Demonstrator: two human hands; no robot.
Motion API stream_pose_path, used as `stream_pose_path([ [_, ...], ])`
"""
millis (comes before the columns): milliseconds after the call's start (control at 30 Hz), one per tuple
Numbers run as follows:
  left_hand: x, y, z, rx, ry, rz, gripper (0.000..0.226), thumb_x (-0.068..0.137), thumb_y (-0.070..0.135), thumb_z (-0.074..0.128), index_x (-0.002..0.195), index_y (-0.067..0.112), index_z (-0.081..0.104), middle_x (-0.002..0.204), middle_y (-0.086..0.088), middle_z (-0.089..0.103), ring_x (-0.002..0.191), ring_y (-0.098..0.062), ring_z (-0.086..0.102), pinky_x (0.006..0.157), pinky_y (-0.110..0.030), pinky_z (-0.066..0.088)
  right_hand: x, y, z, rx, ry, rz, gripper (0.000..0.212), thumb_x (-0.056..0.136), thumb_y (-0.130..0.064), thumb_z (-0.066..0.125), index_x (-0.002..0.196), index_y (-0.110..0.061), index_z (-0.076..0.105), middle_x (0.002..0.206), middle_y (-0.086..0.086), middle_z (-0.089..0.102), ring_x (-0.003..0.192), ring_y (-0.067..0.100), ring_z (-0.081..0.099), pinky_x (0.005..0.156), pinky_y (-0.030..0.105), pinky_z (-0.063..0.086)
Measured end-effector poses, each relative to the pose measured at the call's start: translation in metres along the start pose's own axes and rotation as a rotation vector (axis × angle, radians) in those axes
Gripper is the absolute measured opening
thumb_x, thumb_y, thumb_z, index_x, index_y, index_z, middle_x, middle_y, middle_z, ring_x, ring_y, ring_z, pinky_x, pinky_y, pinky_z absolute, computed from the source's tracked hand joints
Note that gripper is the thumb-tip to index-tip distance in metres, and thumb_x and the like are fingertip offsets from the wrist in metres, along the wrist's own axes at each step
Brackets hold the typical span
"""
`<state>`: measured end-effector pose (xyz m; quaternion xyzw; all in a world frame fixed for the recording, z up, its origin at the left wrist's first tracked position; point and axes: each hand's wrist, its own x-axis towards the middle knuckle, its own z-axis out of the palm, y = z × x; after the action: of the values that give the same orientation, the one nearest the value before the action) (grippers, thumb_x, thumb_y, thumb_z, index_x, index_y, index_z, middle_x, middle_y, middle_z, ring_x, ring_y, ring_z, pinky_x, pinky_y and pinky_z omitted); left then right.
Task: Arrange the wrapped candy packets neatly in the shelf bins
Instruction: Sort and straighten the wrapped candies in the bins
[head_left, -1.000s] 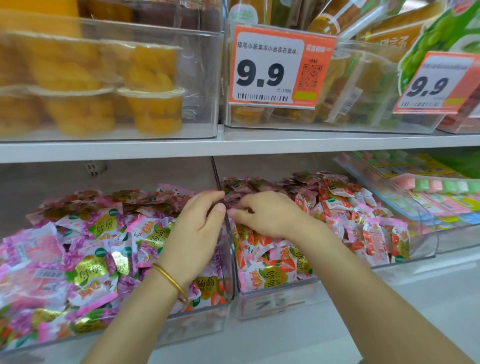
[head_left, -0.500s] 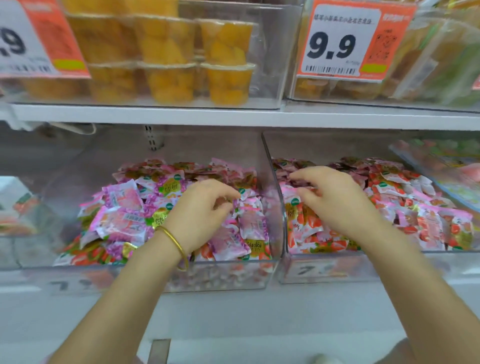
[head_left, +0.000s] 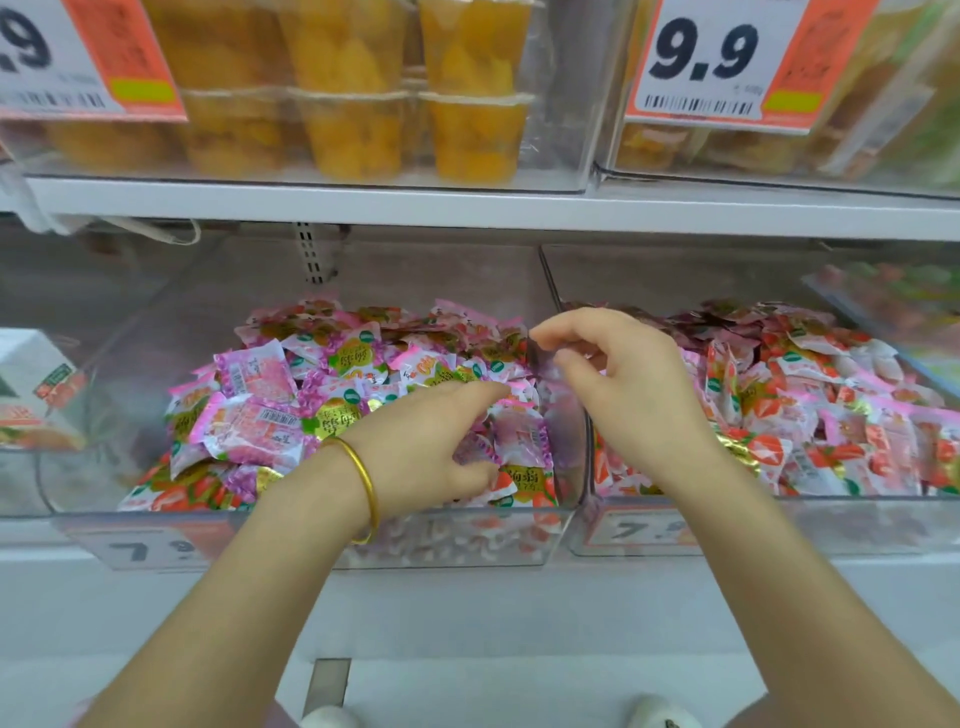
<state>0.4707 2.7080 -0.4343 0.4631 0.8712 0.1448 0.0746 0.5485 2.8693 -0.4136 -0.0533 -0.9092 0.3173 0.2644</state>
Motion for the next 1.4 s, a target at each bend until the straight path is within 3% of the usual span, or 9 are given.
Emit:
stream_pose_path([
  [133,0.011,0.006,0.010,0.213,0.024,0.069,0.051,0.089,0.043,0.048,0.137,0.033,0.036,0.123,0.003,0.050,0.115,-0.020,0.041,0.095,-0.036,0.040,0.001,0.003,0.003,-0.024,0.003,-0.018,0.031,0.087,0.001,0.052,0.104,-0.017,0.069,0.098,-0.006,0.063,0.081,-0.011,0.049,0.073,-0.001,0.033],
  [267,0.017,0.005,0.009,0.236,-0.107,0.020,0.068,0.078,0.063,0.053,0.138,0.035,0.037,0.128,0.003,0.044,0.120,-0.019,0.034,0.101,-0.038,0.036,0.000,0.004,0.004,-0.004,0.005,-0.010,0.030,0.088,0.001,0.051,0.104,-0.017,0.069,0.097,-0.007,0.061,0.081,-0.010,0.050,0.073,-0.001,0.035],
  [533,0.022,0.013,0.020,0.210,-0.007,-0.044,0.059,0.085,0.046,0.050,0.140,0.035,0.033,0.117,-0.002,0.046,0.112,-0.023,0.036,0.095,-0.035,0.037,0.001,0.004,0.005,-0.018,0.017,-0.027,0.029,0.087,0.001,0.052,0.104,-0.015,0.069,0.093,-0.010,0.058,0.077,-0.001,0.048,0.073,0.001,0.035],
  [767,0.029,0.024,0.021,0.250,0.082,-0.091,0.032,0.086,0.040,0.053,0.112,0.023,0.061,0.105,-0.004,0.050,0.109,-0.025,0.045,0.080,-0.037,0.048,0.001,0.002,0.006,-0.015,0.017,-0.009,0.027,0.088,-0.002,0.052,0.104,-0.017,0.069,0.095,-0.009,0.059,0.079,0.001,0.049,0.073,0.003,0.036],
  [967,0.029,0.029,0.021,0.302,0.154,-0.071,0.023,0.090,0.032,0.051,0.104,0.018,0.064,0.104,-0.005,0.055,0.107,-0.026,0.048,0.068,-0.034,0.042,0.000,0.002,0.004,0.075,0.015,0.021,0.028,0.087,-0.001,0.053,0.102,-0.019,0.069,0.094,-0.011,0.060,0.082,-0.014,0.051,0.073,0.001,0.037],
  [1100,0.020,0.017,0.008,-0.004,0.271,-0.057,0.014,0.085,0.027,0.058,0.090,0.021,0.071,0.091,-0.002,0.064,0.091,-0.022,0.058,0.073,-0.031,0.049,-0.001,0.000,0.001,0.186,0.022,0.060,0.034,0.087,-0.001,0.054,0.089,-0.034,0.064,0.093,-0.015,0.064,0.088,-0.002,0.059,0.075,0.007,0.044],
  [1233,0.008,0.014,-0.012,-0.569,0.490,-0.124,0.008,0.084,0.014,0.065,0.081,0.017,0.072,0.075,0.007,0.065,0.063,0.003,0.057,0.059,-0.006,0.040,-0.003,-0.003,-0.001,0.254,0.138,0.121,0.034,0.087,-0.003,0.055,0.084,-0.036,0.064,0.095,-0.011,0.065,0.084,0.000,0.059,0.074,0.006,0.043],
  [1300,0.005,0.016,-0.015,-0.891,0.553,-0.181,0.013,0.085,0.009,0.063,0.078,0.019,0.069,0.069,0.012,0.064,0.058,0.006,0.054,0.056,-0.007,0.041,-0.003,-0.007,-0.002,0.284,0.197,0.146,0.024,0.088,-0.007,0.056,0.092,-0.028,0.066,0.097,-0.006,0.064,0.081,0.001,0.056,0.071,0.005,0.043],
  [1400,0.003,0.022,-0.017,-1.292,0.455,-0.242,0.011,0.088,0.011,0.058,0.084,0.015,0.068,0.075,0.005,0.064,0.064,-0.006,0.054,0.062,-0.024,0.043,-0.002,-0.010,-0.005,0.322,0.168,0.188,0.015,0.092,-0.023,0.054,0.104,-0.023,0.064,0.093,-0.014,0.060,0.077,-0.012,0.053,0.069,0.001,0.040],
])
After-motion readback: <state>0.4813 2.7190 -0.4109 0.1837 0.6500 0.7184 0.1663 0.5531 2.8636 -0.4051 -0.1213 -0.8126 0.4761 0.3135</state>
